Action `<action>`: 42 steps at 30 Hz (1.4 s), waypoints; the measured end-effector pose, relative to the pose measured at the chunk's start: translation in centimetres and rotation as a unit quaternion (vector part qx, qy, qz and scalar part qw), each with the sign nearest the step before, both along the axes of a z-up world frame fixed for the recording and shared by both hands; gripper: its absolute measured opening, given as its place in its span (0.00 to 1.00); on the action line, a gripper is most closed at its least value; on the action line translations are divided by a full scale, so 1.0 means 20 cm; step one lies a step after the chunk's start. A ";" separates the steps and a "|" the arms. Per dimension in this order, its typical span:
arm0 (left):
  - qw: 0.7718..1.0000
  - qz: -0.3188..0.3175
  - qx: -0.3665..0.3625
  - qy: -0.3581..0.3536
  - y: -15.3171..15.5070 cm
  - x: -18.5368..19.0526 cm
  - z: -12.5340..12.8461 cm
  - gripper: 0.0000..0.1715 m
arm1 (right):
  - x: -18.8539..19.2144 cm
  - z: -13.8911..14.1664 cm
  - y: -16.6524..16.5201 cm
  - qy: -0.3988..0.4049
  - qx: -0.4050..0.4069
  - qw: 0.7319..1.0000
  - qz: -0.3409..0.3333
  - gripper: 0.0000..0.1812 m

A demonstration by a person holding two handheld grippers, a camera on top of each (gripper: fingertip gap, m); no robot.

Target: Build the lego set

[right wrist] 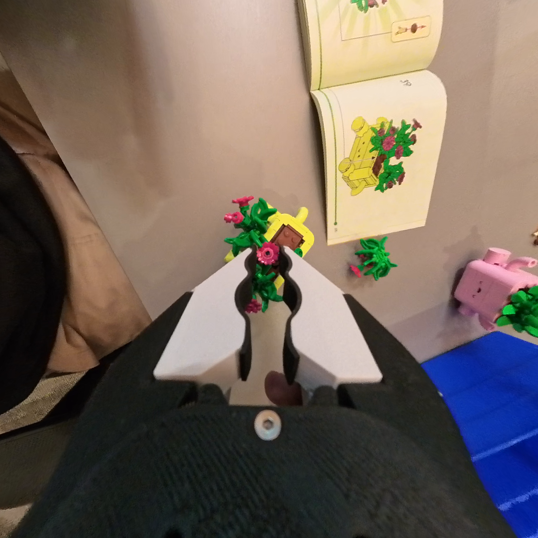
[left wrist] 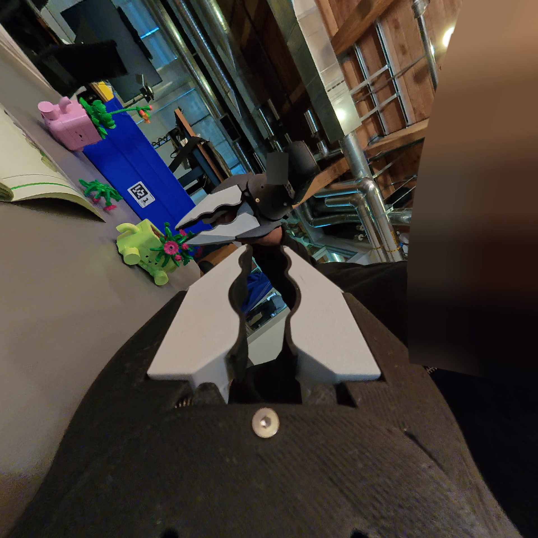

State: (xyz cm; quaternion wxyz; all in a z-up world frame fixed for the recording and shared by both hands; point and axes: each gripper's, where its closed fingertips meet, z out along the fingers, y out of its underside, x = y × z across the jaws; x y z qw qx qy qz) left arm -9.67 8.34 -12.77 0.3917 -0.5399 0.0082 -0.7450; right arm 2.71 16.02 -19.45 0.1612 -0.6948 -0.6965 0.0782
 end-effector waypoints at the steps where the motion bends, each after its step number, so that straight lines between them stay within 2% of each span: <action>1: 1.000 -0.001 0.003 0.003 0.00 0.01 0.00 0.08 | 0.01 0.00 0.01 0.005 -0.001 1.000 -0.003 0.07; 11: 0.992 -0.002 0.034 0.117 0.01 0.15 -0.07 0.12 | 0.02 0.03 0.02 0.057 -0.039 0.997 -0.015 0.10; 15: 0.992 -0.010 0.028 0.120 0.01 0.19 -0.10 0.13 | 0.01 0.11 0.04 0.108 -0.057 0.992 -0.028 0.10; 21: 0.987 -0.005 0.033 0.155 0.02 0.22 -0.13 0.15 | 0.05 0.14 0.08 0.138 -0.052 0.988 -0.054 0.11; 25: 0.984 -0.002 0.035 0.172 0.02 0.24 -0.15 0.15 | 0.11 0.12 0.11 0.148 -0.042 0.984 -0.091 0.11; 27: 0.983 0.000 0.036 0.179 0.02 0.25 -0.15 0.16 | 0.14 0.09 0.11 0.156 -0.056 0.980 -0.112 0.15; 31: 0.979 0.007 0.046 0.201 0.02 0.27 -0.16 0.16 | 0.17 0.03 0.07 0.201 -0.119 0.961 -0.150 0.20; 37: 0.969 0.003 0.058 0.240 -0.02 0.38 -0.18 0.16 | 0.16 -0.01 -0.01 0.298 -0.265 0.893 -0.207 0.28; 42: 0.955 0.009 0.066 0.289 -0.02 0.47 -0.21 0.19 | 0.11 -0.07 -0.10 0.318 -0.277 0.885 -0.198 0.28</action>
